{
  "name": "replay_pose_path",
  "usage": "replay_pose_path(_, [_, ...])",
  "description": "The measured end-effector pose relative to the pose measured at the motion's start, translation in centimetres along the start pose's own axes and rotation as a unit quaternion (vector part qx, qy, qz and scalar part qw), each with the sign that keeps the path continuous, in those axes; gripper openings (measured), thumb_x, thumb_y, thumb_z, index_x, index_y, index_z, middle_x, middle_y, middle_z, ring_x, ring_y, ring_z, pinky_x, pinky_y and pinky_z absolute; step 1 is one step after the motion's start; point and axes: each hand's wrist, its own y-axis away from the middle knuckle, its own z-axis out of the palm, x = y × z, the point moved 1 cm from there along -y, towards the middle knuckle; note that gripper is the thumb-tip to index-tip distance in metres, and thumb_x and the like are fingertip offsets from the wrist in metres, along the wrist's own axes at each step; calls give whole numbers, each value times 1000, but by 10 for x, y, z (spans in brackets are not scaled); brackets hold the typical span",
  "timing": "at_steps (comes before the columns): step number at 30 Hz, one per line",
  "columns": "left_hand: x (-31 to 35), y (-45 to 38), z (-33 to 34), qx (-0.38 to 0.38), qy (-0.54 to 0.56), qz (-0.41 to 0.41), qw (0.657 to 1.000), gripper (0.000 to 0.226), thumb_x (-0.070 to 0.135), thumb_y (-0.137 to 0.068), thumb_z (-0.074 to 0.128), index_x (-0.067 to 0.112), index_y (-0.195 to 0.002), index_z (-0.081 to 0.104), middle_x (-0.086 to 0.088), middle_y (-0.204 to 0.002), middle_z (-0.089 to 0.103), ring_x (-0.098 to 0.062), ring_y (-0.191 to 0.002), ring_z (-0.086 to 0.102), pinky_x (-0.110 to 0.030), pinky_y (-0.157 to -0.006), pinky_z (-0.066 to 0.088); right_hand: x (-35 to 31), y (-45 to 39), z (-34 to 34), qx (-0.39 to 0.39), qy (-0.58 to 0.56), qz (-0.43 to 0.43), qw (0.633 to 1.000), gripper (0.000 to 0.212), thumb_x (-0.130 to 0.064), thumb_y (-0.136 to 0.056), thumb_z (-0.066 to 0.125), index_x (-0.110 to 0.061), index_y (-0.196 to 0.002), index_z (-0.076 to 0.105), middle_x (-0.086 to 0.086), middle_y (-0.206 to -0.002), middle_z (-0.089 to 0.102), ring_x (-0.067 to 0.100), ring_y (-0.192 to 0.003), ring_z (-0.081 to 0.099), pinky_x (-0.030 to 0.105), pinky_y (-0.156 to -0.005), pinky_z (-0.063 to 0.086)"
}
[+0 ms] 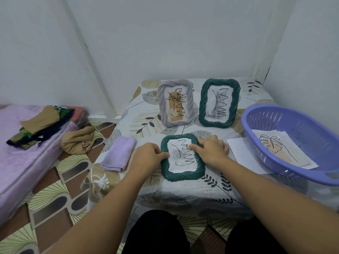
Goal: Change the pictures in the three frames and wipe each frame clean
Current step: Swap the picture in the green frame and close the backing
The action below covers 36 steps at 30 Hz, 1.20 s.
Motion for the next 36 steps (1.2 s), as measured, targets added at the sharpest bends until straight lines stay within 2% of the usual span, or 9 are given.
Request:
replay_pose_path(4, [-1, -2, -2, -13, -6, 12, 1000, 33, 47, -84, 79, 17, -76, 71, 3, -70, 70, -12, -63, 58, -27, -55, 41, 2, 1, 2, 1, -13, -5, 1000, 65, -75, -94, 40, -45, -151, 41, 8, -139, 42, 34, -134, 38, 45, -115, 19])
replay_pose_path(7, [-9, -5, -10, 3, -31, 30, 999, 29, 48, -89, 73, 20, -80, 71, 6, -78, 71, -15, -76, 65, -30, -65, 49, 4, 2, 1, 3, -22, -3, 1000, 65, -75, -94, 39, -45, -152, 40, 7, -140, 42, 33, -135, 37, 45, -116, 18])
replay_pose_path(10, [-30, -13, -33, 87, -97, 41, 991, 19, 38, -98, 63, 21, -103, 72, 3, -96, 69, -18, -91, 63, -32, -75, 47, 4, 2, 1, 3, -22, -5, 1000, 65, -74, -95, 38, -45, -153, 39, 7, -143, 43, 32, -137, 37, 45, -117, 17])
replay_pose_path(13, [-56, -28, -58, 133, -193, 41, 971, 31, 34, -101, 51, 22, -124, 67, -10, -118, 67, -32, -106, 61, -41, -84, 48, 4, 3, 0, 6, -25, -4, 1000, 64, -74, -96, 38, -45, -153, 39, 7, -142, 43, 31, -137, 37, 44, -117, 17])
replay_pose_path(16, [-75, -47, -73, 59, -249, -21, 967, 46, 32, -102, 43, 32, -148, 50, -15, -142, 53, -41, -125, 52, -50, -99, 44, 5, 3, 1, 6, -21, -5, 1000, 63, -74, -96, 38, -46, -152, 39, 6, -141, 43, 31, -136, 37, 44, -116, 17])
replay_pose_path(18, [-84, -55, -77, 13, -240, -25, 970, 49, 33, -102, 44, 36, -151, 45, -15, -147, 48, -39, -127, 51, -48, -102, 45, 5, 2, 1, 4, -22, -6, 1000, 64, -74, -95, 39, -46, -153, 38, 7, -140, 43, 31, -135, 37, 44, -116, 17])
replay_pose_path(23, [-86, -62, -82, -15, -246, 2, 969, 47, 35, -102, 50, 37, -149, 48, -14, -140, 52, -33, -122, 55, -42, -98, 45, 5, 2, 0, 3, -17, -7, 1000, 66, -75, -94, 39, -46, -153, 37, 7, -139, 43, 32, -134, 38, 44, -116, 18])
replay_pose_path(29, [-76, -61, -92, 24, -239, 44, 970, 22, 36, -96, 57, 30, -113, 69, -4, -107, 57, -23, -91, 57, -41, -81, 52, 5, 2, -1, 3, -19, -8, 1000, 65, -74, -95, 40, -46, -153, 37, 8, -140, 43, 33, -135, 38, 45, -116, 19])
replay_pose_path(36, [-69, -47, -95, 103, -214, 132, 963, 19, 37, -95, 66, 19, -94, 73, -5, -106, 60, -30, -96, 58, -43, -79, 50, 6, 1, 0, 5, -27, -10, 1000, 66, -75, -93, 43, -46, -153, 40, 7, -140, 44, 32, -135, 38, 44, -117, 18])
